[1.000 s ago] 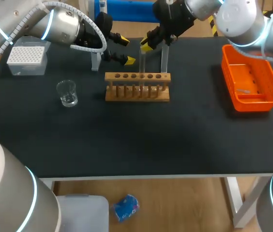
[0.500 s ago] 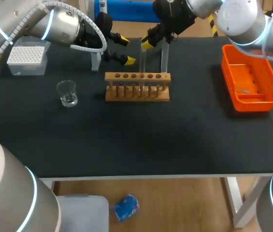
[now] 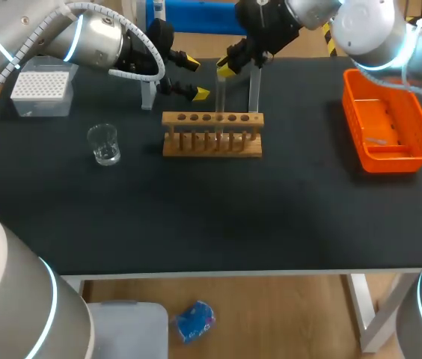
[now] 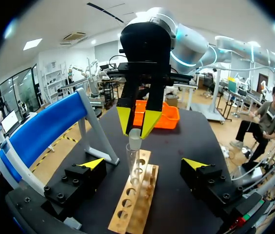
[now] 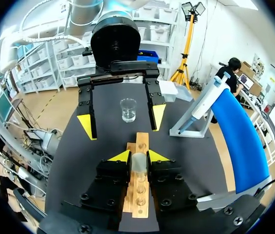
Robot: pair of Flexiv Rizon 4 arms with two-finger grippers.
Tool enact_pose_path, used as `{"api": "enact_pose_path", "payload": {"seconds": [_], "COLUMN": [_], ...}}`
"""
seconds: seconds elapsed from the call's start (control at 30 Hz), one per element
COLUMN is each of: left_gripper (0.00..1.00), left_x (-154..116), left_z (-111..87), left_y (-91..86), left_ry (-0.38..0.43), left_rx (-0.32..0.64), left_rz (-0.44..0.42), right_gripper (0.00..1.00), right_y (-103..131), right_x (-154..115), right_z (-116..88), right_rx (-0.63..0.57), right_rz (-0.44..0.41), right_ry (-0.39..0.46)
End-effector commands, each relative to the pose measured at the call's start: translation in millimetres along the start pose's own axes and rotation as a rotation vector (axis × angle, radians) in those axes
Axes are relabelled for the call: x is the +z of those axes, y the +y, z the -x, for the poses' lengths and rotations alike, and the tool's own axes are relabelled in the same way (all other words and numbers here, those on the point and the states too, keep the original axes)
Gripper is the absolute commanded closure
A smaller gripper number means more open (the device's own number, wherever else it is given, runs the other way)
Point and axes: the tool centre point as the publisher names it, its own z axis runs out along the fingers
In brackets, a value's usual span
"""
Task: Invert the test tube, pick up the pipette, mount the tip to pipette, aspirate from beaker and dispense into the tube, eject the tip, return the pipette, and cap with the stopper.
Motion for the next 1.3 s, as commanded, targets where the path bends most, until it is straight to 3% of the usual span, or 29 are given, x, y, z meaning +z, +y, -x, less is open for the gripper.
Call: {"api": "enact_pose_path", "payload": {"seconds": [0.03,0.53,1.3], "left_gripper": [0.0,0.0,0.0], "left_x": [-0.4,-0.4,-0.4], "left_z": [5.2,5.2,5.2], "left_y": [0.9,0.9,0.9], "left_ry": [0.238,0.238,0.238], "left_rx": [0.002,0.002,0.002], "left_rz": [-0.003,-0.003,-0.003], "right_gripper": [1.0,1.0,1.0], "right_y": [-2.6,6.7,1.0], "right_x": [3.0,-4.2,1.9], "right_z": [1.8,2.3,2.3], "right_rx": [0.002,-0.022,-0.016], "right_rz": [-0.006,-0.004,-0.012], "right_ry": [0.006,-0.007,-0.01]}}
